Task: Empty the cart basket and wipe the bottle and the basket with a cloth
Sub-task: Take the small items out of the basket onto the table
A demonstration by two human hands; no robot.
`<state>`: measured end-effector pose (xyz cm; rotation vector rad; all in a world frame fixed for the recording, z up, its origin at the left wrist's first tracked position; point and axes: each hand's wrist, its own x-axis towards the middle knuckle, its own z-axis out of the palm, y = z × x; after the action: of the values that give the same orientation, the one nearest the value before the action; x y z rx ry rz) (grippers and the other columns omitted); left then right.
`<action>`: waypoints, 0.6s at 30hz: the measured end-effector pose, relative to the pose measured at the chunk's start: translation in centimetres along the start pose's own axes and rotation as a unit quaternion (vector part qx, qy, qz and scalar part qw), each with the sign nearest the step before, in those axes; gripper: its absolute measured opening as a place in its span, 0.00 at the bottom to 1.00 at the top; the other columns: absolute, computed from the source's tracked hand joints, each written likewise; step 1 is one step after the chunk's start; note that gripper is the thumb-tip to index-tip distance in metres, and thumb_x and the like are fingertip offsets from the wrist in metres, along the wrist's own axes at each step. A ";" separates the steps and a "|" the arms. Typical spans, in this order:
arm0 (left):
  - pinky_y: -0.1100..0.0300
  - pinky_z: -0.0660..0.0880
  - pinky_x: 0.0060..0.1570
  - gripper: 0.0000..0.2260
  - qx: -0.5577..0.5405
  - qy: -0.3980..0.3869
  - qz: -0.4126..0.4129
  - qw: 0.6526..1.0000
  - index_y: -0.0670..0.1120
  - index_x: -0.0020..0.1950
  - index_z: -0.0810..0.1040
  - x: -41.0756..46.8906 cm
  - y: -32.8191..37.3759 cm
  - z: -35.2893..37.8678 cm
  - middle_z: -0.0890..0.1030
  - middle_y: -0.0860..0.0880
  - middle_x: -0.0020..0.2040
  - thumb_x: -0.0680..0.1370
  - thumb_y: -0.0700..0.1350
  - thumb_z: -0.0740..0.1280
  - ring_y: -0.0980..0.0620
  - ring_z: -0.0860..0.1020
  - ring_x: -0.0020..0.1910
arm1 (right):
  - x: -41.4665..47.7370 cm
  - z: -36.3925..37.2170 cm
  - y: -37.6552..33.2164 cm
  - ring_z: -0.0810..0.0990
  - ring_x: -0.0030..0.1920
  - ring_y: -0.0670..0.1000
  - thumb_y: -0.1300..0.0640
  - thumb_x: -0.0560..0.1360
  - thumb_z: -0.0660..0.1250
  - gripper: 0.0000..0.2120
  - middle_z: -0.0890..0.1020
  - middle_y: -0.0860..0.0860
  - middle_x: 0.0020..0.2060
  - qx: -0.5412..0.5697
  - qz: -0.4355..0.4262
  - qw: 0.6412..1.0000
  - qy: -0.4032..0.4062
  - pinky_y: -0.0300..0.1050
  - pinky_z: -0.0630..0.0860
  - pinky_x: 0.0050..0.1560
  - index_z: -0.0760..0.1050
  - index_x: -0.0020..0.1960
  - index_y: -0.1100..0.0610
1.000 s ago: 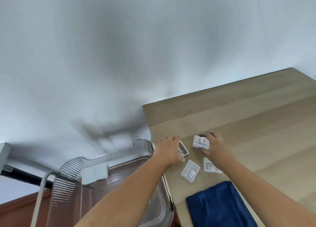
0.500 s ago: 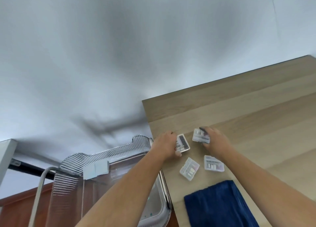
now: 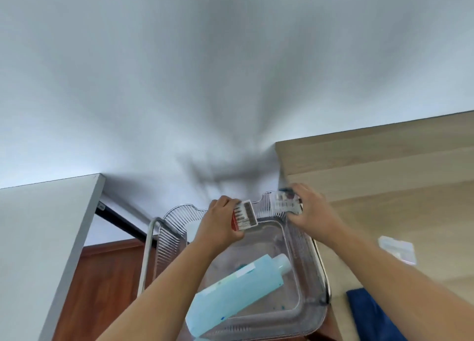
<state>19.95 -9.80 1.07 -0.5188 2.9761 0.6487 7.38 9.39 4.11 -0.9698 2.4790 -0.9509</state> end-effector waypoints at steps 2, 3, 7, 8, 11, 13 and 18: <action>0.57 0.69 0.61 0.32 0.012 -0.023 -0.016 1.000 0.47 0.70 0.69 -0.2 -2.2 0.9 0.73 0.49 0.63 0.67 0.50 0.73 0.48 0.70 0.59 | 0.4 2.9 -1.3 0.76 0.50 0.46 0.63 0.66 0.70 0.23 0.77 0.46 0.51 -0.021 -0.011 0.999 -0.043 0.27 0.64 0.51 0.73 0.60 0.52; 0.56 0.69 0.61 0.32 0.016 -0.035 -0.022 0.999 0.48 0.70 0.69 -0.3 -3.3 1.5 0.73 0.49 0.63 0.67 0.50 0.73 0.48 0.70 0.60 | 0.6 4.5 -1.7 0.75 0.51 0.46 0.63 0.66 0.70 0.23 0.77 0.46 0.52 -0.028 -0.014 0.998 -0.057 0.26 0.64 0.54 0.73 0.60 0.52; 0.53 0.72 0.59 0.32 0.031 -0.088 -0.031 0.995 0.49 0.69 0.69 0.0 -6.3 4.3 0.74 0.49 0.63 0.67 0.50 0.73 0.48 0.71 0.61 | 1.0 9.8 -1.1 0.75 0.54 0.49 0.63 0.66 0.69 0.23 0.76 0.49 0.55 -0.036 0.020 0.996 -0.082 0.45 0.74 0.57 0.72 0.60 0.53; 0.52 0.72 0.58 0.31 0.027 -0.096 -0.029 0.995 0.49 0.69 0.69 0.2 -6.9 5.2 0.74 0.49 0.63 0.67 0.50 0.73 0.47 0.71 0.61 | 1.1 10.9 -0.6 0.75 0.55 0.50 0.63 0.67 0.69 0.24 0.76 0.50 0.56 -0.047 0.040 0.995 -0.083 0.46 0.75 0.56 0.71 0.61 0.54; 0.52 0.71 0.59 0.32 -0.013 -0.094 -0.027 0.995 0.49 0.70 0.68 1.2 -7.6 7.5 0.74 0.50 0.65 0.68 0.49 0.73 0.47 0.72 0.62 | 2.0 13.3 1.3 0.75 0.54 0.52 0.66 0.67 0.69 0.24 0.75 0.52 0.56 -0.054 0.109 0.990 -0.076 0.47 0.75 0.53 0.71 0.61 0.54; 0.52 0.69 0.60 0.33 -0.035 -0.086 -0.031 0.995 0.50 0.72 0.67 1.9 -7.8 8.6 0.74 0.50 0.66 0.68 0.49 0.73 0.47 0.72 0.63 | 2.9 14.2 2.3 0.75 0.53 0.53 0.67 0.67 0.69 0.23 0.75 0.52 0.56 -0.051 0.146 0.985 -0.078 0.49 0.75 0.53 0.71 0.60 0.54; 0.53 0.62 0.64 0.33 -0.021 -0.070 -0.033 0.997 0.50 0.72 0.66 3.0 -9.0 10.9 0.74 0.49 0.67 0.68 0.50 0.71 0.47 0.70 0.66 | 5.0 16.2 4.3 0.76 0.55 0.56 0.69 0.67 0.67 0.23 0.75 0.54 0.57 -0.071 0.197 0.976 -0.064 0.52 0.75 0.55 0.72 0.59 0.55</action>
<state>19.89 -13.98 -12.79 -0.5472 2.8075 0.7124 9.77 0.69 -10.84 -0.5233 2.5192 -0.5717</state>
